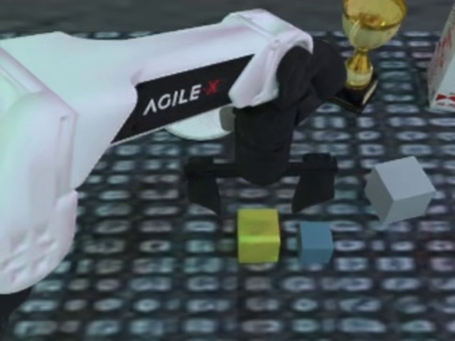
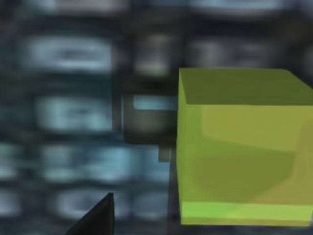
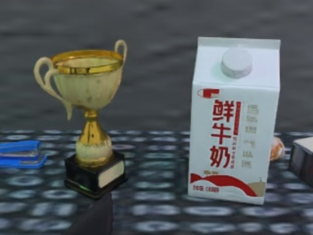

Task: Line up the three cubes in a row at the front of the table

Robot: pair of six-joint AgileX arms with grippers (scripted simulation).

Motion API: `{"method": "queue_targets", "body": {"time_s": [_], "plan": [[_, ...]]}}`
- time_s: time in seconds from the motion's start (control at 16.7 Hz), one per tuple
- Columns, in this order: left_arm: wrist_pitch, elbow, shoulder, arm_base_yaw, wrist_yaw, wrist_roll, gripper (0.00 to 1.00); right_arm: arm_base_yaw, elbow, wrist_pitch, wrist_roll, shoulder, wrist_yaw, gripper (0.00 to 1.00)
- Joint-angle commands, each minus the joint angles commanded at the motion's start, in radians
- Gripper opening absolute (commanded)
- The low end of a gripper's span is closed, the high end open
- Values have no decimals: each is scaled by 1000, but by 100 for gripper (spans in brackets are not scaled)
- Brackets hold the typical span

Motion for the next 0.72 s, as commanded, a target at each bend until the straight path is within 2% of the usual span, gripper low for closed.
{"method": "queue_targets", "body": {"time_s": [0.42, 0.72], "plan": [[-7, 2, -16, 2, -1, 3, 100, 2, 9, -7, 0, 9, -1, 100], [114, -185, -221, 102, -8, 30, 100, 32, 187, -131, -1, 197, -4, 100]]}}
